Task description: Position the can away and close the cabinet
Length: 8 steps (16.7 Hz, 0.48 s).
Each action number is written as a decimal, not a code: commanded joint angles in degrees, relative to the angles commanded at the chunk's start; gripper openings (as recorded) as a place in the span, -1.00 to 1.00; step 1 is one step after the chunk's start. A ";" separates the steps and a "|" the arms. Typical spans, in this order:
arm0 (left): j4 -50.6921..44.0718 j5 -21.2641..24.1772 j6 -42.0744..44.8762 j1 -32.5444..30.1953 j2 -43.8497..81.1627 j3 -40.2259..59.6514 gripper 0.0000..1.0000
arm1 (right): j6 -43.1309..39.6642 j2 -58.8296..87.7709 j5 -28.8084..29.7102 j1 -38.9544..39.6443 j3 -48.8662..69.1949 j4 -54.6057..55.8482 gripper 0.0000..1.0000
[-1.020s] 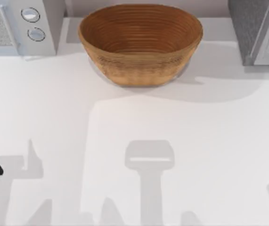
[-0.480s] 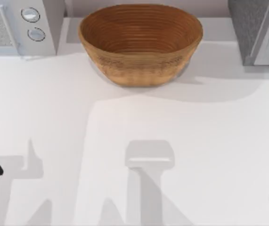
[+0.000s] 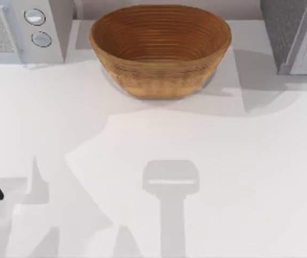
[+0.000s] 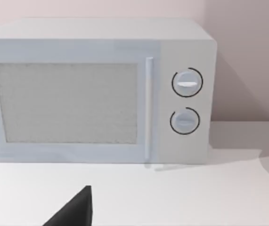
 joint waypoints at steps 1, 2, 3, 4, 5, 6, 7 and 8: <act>0.00 0.00 0.00 0.00 0.00 0.00 1.00 | -0.05 -0.10 4.54 4.44 -0.07 -0.20 1.00; 0.00 0.00 0.00 0.00 0.00 0.00 1.00 | -0.11 -0.18 8.97 8.77 -0.12 -0.41 1.00; 0.00 0.00 0.00 0.00 0.00 0.00 1.00 | -0.20 -0.25 13.24 12.95 -0.17 -0.61 1.00; 0.00 0.00 0.00 0.00 0.00 0.00 1.00 | -0.30 -0.30 17.30 16.92 -0.20 -0.81 1.00; 0.00 0.00 0.00 0.00 0.00 0.00 1.00 | -0.42 -0.34 21.09 20.64 -0.22 -1.00 1.00; 0.00 0.00 0.00 0.00 0.00 0.00 1.00 | -0.55 -0.37 24.58 24.06 -0.25 -1.18 1.00; 0.00 0.00 0.00 0.00 0.00 0.00 1.00 | -0.67 -0.40 27.71 27.14 -0.27 -1.35 1.00; 0.00 0.00 0.00 0.00 0.00 0.00 1.00 | -0.80 -0.42 30.44 29.82 -0.29 -1.50 1.00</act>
